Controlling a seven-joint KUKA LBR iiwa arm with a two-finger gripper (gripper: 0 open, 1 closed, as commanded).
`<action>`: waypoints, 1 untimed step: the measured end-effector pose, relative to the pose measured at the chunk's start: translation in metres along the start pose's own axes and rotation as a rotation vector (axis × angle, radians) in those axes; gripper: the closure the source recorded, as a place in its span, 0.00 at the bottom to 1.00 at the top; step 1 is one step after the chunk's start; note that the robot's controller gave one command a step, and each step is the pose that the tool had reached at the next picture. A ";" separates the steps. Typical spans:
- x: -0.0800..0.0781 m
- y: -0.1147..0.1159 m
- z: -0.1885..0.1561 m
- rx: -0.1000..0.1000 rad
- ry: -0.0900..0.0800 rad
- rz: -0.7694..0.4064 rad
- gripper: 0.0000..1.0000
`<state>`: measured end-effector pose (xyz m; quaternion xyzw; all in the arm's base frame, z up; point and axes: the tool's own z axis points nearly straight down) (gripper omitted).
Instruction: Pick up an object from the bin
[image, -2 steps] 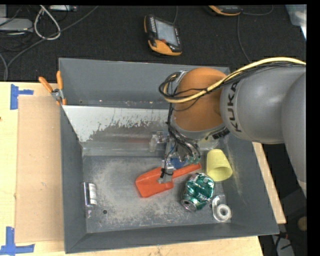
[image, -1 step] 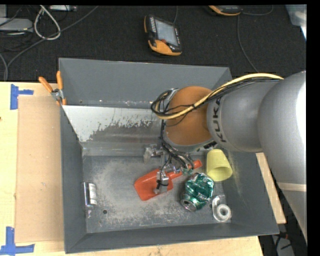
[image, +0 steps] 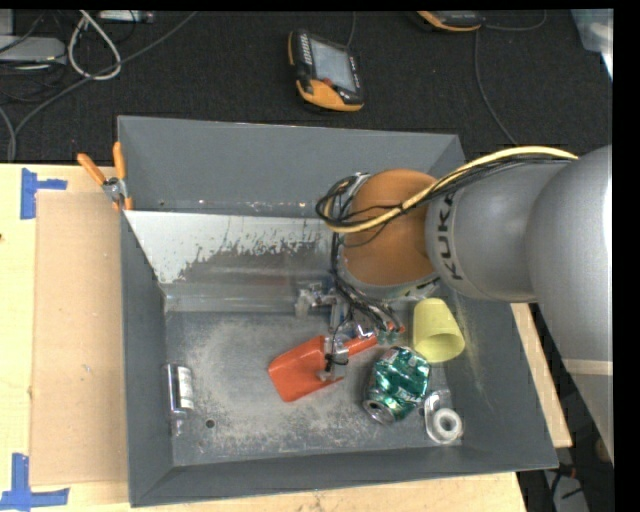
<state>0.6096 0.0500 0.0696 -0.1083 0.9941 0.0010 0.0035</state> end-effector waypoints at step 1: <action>0.004 0.019 -0.003 -0.004 0.014 0.041 1.00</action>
Offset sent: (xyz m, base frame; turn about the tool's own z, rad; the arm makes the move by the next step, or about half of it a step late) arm 0.0000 0.0000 0.0000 0.0000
